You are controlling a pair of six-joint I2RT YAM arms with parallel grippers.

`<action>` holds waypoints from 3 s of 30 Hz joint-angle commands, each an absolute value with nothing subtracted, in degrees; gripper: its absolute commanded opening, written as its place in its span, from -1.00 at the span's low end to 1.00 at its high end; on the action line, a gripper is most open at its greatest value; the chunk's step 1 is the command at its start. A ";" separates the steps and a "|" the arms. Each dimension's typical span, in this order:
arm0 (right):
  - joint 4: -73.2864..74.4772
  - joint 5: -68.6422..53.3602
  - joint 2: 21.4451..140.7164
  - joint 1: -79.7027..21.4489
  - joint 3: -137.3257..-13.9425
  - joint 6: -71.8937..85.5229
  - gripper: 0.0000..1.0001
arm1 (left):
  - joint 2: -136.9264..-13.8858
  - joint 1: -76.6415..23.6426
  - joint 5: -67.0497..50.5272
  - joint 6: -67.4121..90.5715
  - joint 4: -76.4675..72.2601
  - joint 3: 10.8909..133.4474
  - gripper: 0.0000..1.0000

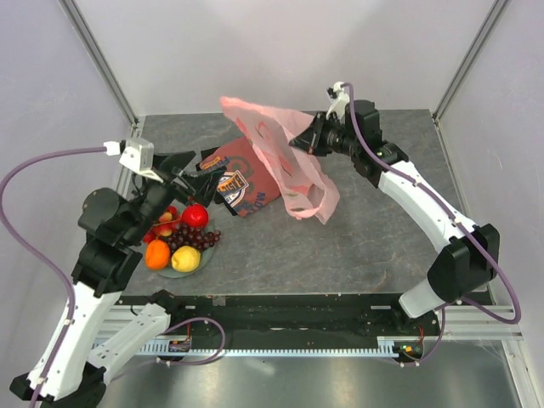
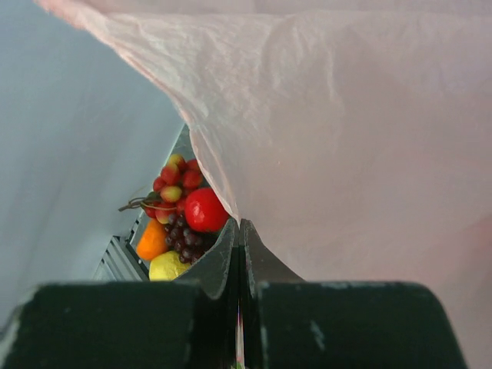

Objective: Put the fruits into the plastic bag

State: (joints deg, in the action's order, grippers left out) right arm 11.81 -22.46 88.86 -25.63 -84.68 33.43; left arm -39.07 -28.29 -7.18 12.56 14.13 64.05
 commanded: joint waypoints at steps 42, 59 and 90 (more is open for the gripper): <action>24.33 -7.22 74.36 -17.94 -86.39 25.15 -1.00 | -71.63 -2.90 -37.35 36.39 -0.35 40.70 -0.97; 26.20 -10.47 77.78 -25.31 -80.52 25.48 -1.00 | -75.59 -13.96 -48.69 30.06 -4.48 46.58 0.14; 24.52 -9.31 84.37 -31.64 -84.81 29.27 -1.00 | -48.60 -7.13 12.30 30.85 38.38 51.23 0.94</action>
